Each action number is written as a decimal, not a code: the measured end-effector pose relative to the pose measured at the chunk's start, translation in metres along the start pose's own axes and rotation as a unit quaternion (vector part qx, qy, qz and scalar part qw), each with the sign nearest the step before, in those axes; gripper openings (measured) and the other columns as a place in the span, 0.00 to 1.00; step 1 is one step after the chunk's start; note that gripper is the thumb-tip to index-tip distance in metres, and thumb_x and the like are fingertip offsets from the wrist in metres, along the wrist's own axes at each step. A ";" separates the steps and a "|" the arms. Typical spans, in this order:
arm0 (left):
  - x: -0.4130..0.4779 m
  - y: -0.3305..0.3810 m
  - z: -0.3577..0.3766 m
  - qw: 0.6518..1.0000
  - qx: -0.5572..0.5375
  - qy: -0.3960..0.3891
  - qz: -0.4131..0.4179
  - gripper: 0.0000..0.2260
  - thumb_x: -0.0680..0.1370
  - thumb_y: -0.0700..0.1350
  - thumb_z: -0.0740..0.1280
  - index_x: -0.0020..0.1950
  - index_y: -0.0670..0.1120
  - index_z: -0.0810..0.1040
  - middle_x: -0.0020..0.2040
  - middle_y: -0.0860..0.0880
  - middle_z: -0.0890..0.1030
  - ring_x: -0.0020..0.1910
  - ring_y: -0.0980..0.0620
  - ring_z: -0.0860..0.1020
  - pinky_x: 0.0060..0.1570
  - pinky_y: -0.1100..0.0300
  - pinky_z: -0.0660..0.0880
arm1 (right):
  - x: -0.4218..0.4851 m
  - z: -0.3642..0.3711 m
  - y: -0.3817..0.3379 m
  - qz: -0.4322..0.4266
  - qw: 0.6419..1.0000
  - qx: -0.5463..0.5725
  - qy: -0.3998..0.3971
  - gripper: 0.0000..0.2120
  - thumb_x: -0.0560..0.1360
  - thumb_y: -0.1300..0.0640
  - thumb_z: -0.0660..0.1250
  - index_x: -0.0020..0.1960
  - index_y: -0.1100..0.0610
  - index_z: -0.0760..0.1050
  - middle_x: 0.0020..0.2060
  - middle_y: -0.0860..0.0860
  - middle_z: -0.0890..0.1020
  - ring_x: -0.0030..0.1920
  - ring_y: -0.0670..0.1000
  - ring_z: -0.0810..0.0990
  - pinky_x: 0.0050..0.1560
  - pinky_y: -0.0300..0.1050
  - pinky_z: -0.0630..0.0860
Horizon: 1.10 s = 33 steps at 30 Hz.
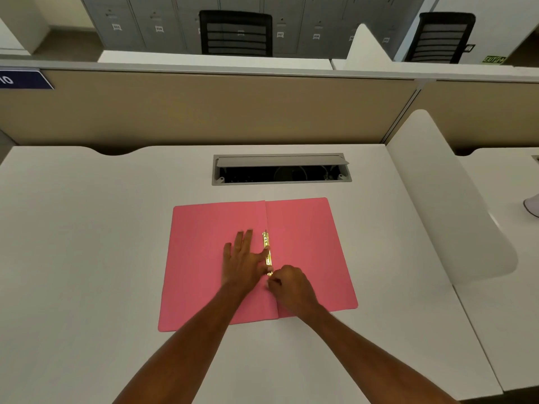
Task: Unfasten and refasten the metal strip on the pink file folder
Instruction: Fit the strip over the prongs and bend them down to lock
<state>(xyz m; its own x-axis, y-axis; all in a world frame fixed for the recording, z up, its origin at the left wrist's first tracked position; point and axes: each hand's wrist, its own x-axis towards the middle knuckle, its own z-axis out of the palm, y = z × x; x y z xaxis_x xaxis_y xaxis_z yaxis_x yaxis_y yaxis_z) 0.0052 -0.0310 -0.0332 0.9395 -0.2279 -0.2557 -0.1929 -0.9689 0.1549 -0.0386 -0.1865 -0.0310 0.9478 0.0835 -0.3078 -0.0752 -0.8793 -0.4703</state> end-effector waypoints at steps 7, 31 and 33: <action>-0.004 0.004 0.004 1.000 -0.015 0.017 0.001 0.24 0.84 0.59 0.66 0.80 0.62 0.71 0.88 0.40 0.56 0.89 0.38 0.54 0.82 0.38 0.61 | 0.033 -0.030 -0.013 -0.082 0.993 -0.056 0.060 0.16 0.80 0.58 0.72 0.67 0.54 0.80 0.60 0.54 0.83 0.55 0.57 0.85 0.52 0.54 0.86; 0.006 -0.001 0.027 0.995 0.067 -0.003 0.080 0.32 0.86 0.58 0.61 0.87 0.46 0.61 0.90 0.44 0.55 0.89 0.38 0.55 0.83 0.34 0.61 | 0.135 -0.065 -0.037 -0.228 0.922 -0.314 0.005 0.10 0.80 0.66 0.70 0.60 0.62 0.83 0.54 0.58 0.85 0.52 0.57 0.85 0.50 0.51 0.83; 0.006 -0.004 0.026 0.994 0.073 0.003 0.081 0.31 0.85 0.59 0.62 0.85 0.47 0.66 0.89 0.45 0.60 0.88 0.39 0.58 0.82 0.34 0.63 | 0.139 -0.063 -0.039 -0.230 0.920 -0.316 0.001 0.10 0.80 0.66 0.70 0.61 0.62 0.83 0.54 0.58 0.85 0.52 0.57 0.86 0.51 0.51 0.85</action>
<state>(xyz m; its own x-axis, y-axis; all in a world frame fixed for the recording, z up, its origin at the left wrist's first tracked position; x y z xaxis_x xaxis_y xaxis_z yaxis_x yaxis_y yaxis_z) 0.0042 -0.0313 -0.0606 0.8944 -0.3823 -0.2322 -0.3805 -0.9232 0.0542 0.1153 -0.1702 -0.0034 0.8347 0.5152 -0.1946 0.5293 -0.8480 0.0254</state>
